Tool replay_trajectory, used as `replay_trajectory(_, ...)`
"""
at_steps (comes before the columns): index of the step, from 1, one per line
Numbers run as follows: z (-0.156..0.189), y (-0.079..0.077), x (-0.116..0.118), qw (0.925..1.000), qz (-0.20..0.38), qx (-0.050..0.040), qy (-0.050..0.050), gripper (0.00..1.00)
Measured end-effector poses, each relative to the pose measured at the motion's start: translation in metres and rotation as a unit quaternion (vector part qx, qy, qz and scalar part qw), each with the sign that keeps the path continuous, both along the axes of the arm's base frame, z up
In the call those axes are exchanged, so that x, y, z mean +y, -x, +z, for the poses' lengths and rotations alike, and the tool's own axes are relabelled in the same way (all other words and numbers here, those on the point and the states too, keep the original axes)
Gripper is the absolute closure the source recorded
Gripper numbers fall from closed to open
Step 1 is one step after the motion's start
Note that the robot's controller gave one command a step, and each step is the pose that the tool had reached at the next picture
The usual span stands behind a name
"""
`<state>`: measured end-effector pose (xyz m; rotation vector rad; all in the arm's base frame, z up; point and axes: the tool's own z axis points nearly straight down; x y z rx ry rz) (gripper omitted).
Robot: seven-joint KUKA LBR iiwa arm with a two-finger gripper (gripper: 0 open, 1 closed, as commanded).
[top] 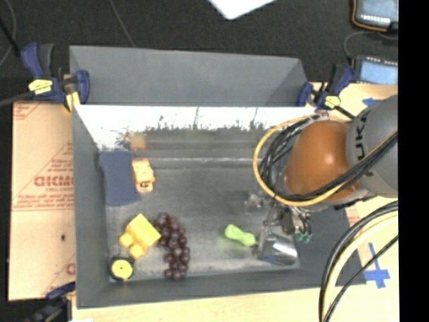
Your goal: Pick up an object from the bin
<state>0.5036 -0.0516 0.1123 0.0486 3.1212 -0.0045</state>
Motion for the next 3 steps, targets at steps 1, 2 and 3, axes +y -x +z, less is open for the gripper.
replay_trajectory(1,-0.0409,-0.0049,-0.0225,0.9999,-0.011,-0.0046,-0.001,1.00)
replay_trajectory(2,-0.0409,-0.0049,-0.0225,0.9999,-0.012,-0.0046,-0.001,1.00)
replay_trajectory(3,-0.0409,-0.0049,-0.0225,0.9999,-0.012,-0.0046,-0.001,1.00)
